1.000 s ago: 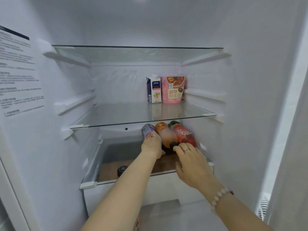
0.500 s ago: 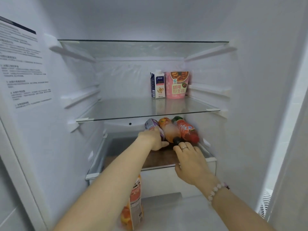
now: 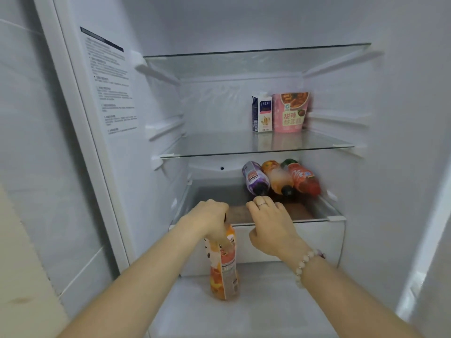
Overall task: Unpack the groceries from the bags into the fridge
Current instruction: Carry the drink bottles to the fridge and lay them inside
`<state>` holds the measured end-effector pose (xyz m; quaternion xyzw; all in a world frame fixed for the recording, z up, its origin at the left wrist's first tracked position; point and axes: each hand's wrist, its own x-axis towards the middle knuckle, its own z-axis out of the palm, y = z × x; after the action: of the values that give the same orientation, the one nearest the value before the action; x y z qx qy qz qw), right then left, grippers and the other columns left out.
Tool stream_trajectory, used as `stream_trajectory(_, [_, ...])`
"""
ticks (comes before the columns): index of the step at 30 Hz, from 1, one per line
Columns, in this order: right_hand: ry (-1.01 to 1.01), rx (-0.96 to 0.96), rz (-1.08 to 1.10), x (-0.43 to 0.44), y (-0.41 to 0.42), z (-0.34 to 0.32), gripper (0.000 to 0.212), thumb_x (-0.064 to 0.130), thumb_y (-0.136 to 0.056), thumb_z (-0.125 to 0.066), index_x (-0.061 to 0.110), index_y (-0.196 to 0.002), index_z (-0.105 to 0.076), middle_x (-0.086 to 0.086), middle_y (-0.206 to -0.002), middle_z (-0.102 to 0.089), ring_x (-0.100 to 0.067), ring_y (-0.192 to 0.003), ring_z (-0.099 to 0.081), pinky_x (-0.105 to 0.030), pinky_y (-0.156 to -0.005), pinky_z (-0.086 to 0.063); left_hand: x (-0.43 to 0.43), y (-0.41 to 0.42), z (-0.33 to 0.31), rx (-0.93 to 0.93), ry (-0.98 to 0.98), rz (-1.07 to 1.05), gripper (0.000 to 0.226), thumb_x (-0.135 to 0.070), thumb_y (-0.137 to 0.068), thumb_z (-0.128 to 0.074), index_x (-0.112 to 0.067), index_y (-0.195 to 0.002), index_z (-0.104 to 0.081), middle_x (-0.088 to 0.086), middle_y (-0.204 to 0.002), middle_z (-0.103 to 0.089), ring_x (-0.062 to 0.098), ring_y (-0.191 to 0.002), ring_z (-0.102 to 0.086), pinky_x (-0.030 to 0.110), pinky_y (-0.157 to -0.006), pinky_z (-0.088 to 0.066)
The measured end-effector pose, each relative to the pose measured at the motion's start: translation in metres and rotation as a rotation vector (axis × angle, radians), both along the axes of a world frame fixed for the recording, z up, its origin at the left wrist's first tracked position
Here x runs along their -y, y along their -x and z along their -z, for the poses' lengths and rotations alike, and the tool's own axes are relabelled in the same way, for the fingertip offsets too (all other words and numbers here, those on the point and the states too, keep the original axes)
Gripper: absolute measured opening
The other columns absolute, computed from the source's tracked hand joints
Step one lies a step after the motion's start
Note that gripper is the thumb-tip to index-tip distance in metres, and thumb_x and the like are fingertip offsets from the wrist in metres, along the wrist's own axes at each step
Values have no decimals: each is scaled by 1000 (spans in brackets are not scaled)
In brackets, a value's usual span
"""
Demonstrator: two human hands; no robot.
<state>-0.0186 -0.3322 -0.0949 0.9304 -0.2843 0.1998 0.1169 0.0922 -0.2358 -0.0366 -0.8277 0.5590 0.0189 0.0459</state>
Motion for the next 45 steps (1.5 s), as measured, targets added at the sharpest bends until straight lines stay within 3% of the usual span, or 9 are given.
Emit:
stream_trajectory(9, [-172, 59, -19, -10, 24, 10, 51, 26, -85, -57, 21, -132, -39, 2, -136, -40, -18, -127, -36, -29, -100, -35, -43, 9, 24, -208, 361, 30, 48, -31, -65, -81, -25, -90, -40, -6, -88, -53, 16, -81, -51, 21, -52, -34])
stream_trajectory(13, [-532, 126, -174, -29, 34, 11, 72, 33, -74, -73, 28, -136, -36, 7, -134, -42, -11, -121, -44, -25, -95, -41, -56, 9, 37, -421, 538, -20, 27, -23, -76, -74, -22, -91, -51, -5, -93, -62, 13, -84, -56, 23, -69, -46])
stream_trajectory(15, [-673, 137, -254, -48, 33, 10, 83, 39, -69, -78, 31, -138, -34, 11, -133, -43, -8, -117, -47, -24, -94, -45, -58, 14, 39, -454, 597, -42, 21, -22, -79, -72, -24, -89, -53, -6, -92, -63, 9, -82, -56, 17, -66, -44])
stream_trajectory(21, [-628, 469, -284, -76, 22, -6, 58, 48, -64, -71, 31, -115, -50, 9, -108, -56, -11, -99, -57, -31, -84, -50, -70, 35, 8, -293, 727, 32, 23, -30, -79, -71, -36, -88, -50, -16, -83, -60, 5, -78, -55, 13, -66, -39])
stream_trajectory(26, [-476, 629, -359, -81, 31, -50, 67, 62, -50, -50, 35, -112, -53, 13, -101, -61, -5, -95, -56, -25, -82, -48, -90, 56, -27, -185, 956, 111, 29, -29, -79, -70, -44, -90, -48, -26, -78, -55, -5, -74, -52, 8, -70, -37])
stream_trajectory(35, [-457, 733, -454, -63, 14, -36, 57, 22, -66, -71, 29, -120, -55, 9, -110, -54, -8, -97, -58, -28, -85, -51, -64, 44, 7, -111, 1156, 135, 32, -15, -75, -76, -18, -104, -62, -13, -100, -66, 5, -87, -55, 1, -72, -33])
stream_trajectory(38, [-463, 741, -468, -55, 6, -31, 59, 19, -66, -71, 25, -122, -54, 6, -113, -53, -12, -100, -59, -32, -87, -51, -53, 36, 16, -84, 1188, 186, 40, -10, -72, -78, -21, -104, -58, -3, -103, -70, 12, -84, -64, 10, -74, -34])
stream_trajectory(41, [-485, 778, -477, -50, 1, -24, 56, 23, -65, -66, 27, -120, -53, 9, -112, -53, -8, -99, -58, -30, -86, -52, -44, 30, 25, -23, 1185, 211, 50, -9, -69, -80, -28, -104, -49, -4, -106, -70, 23, -102, -65, 17, -79, -41])
stream_trajectory(45, [-516, 788, -463, -42, -7, -12, 58, 14, -67, -68, 29, -121, -52, 15, -114, -50, -5, -101, -57, -29, -85, -53, -33, 21, 38, 36, 1134, 235, 51, -8, -64, -84, -20, -105, -56, 2, -105, -71, 27, -106, -65, 27, -72, -55])
